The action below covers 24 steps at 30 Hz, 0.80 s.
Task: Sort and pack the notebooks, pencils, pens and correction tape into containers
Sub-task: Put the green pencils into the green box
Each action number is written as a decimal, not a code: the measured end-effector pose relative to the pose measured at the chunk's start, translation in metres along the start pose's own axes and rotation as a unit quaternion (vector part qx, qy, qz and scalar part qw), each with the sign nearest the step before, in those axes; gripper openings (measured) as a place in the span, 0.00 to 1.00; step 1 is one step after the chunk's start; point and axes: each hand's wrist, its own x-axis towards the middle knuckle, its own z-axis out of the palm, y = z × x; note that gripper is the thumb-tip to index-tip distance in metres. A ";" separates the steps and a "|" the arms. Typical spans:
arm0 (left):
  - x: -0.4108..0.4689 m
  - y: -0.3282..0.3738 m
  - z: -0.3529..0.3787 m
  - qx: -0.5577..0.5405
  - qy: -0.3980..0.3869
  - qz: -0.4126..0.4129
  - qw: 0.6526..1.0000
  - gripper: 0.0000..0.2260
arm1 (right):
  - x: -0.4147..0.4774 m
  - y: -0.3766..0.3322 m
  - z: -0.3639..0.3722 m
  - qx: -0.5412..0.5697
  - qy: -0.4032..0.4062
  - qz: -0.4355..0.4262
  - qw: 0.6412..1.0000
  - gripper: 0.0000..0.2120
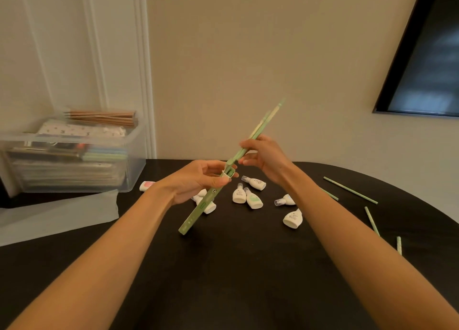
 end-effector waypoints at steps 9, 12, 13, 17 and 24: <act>0.013 -0.011 0.001 -0.030 0.088 -0.007 0.996 0.23 | -0.002 -0.002 0.010 -0.134 0.008 -0.017 0.991 0.07; 0.017 -0.012 0.006 -0.022 0.102 -0.015 0.994 0.24 | -0.002 -0.004 0.004 -0.142 -0.009 0.000 0.990 0.12; 0.018 -0.012 0.007 -0.021 0.109 -0.015 0.994 0.21 | -0.003 -0.003 0.002 -0.157 -0.014 0.005 0.987 0.14; 0.024 -0.008 0.020 -0.015 0.130 -0.015 0.991 0.12 | -0.006 0.004 -0.016 -0.149 0.034 0.026 0.988 0.16; 0.047 0.001 0.077 0.087 0.128 -0.001 0.988 0.08 | -0.024 0.037 -0.077 -0.185 0.109 0.145 0.966 0.14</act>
